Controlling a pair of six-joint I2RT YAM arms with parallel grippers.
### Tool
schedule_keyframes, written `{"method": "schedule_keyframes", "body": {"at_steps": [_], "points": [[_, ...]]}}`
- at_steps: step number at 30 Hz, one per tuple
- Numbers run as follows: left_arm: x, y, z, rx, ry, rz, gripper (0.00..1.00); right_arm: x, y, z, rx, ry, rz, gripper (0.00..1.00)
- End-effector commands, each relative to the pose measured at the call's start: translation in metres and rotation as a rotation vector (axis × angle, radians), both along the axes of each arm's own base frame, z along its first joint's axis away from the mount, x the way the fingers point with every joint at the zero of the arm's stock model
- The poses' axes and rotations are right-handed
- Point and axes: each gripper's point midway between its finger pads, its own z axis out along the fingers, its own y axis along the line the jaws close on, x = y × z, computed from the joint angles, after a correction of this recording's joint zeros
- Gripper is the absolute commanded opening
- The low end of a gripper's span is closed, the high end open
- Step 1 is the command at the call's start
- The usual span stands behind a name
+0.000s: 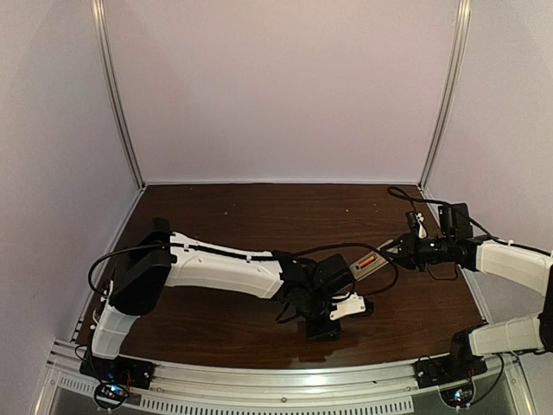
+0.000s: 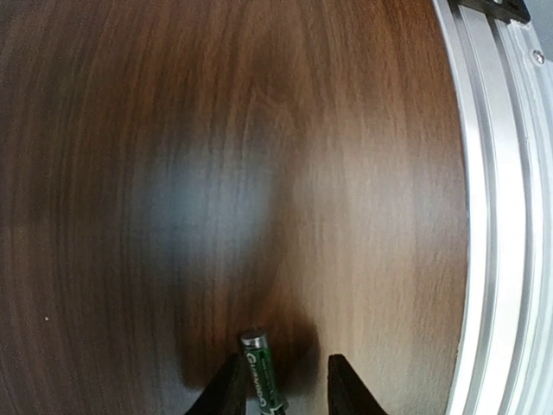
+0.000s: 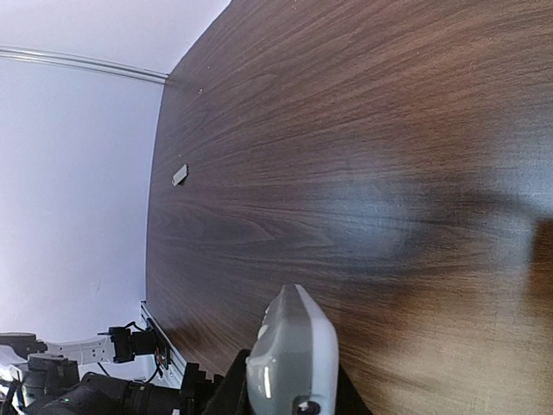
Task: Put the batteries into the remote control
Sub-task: Move the battery to the center of the board.
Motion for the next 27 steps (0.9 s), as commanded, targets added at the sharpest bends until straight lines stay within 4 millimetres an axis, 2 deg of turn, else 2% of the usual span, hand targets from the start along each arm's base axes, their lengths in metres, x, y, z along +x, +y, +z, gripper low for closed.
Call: {"method": "schedule_keyframes", "body": {"at_steps": [1,3,8,11,14,17,19,21,27], "points": [[-0.007,0.005,-0.017,0.066,0.011,-0.029,0.32,0.005,-0.002,0.012,0.003,-0.042,-0.004,0.0],[-0.006,0.011,-0.023,0.104,0.003,-0.029,0.29,0.005,-0.002,0.012,0.007,-0.043,-0.004,0.0],[-0.002,0.028,-0.031,0.182,-0.029,-0.036,0.13,0.005,-0.001,0.013,0.013,-0.045,-0.002,0.0],[-0.003,0.052,-0.036,0.264,-0.06,-0.088,0.06,0.005,0.0,0.014,0.021,-0.048,0.003,0.0],[-0.013,0.099,-0.045,0.375,-0.085,-0.218,0.06,0.004,0.001,0.016,0.028,-0.051,0.007,0.0],[-0.03,0.156,-0.051,0.453,-0.092,-0.436,0.14,0.004,0.002,0.017,0.039,-0.055,0.008,0.0],[-0.027,0.18,-0.053,0.483,-0.146,-0.497,0.17,0.004,0.002,0.017,0.048,-0.053,0.008,0.0],[-0.02,0.195,-0.06,0.532,-0.199,-0.515,0.14,0.004,0.003,0.017,0.057,-0.054,0.01,0.0],[-0.011,0.191,-0.062,0.529,-0.252,-0.547,0.05,0.005,0.004,0.019,0.065,-0.053,0.013,0.0]]}}
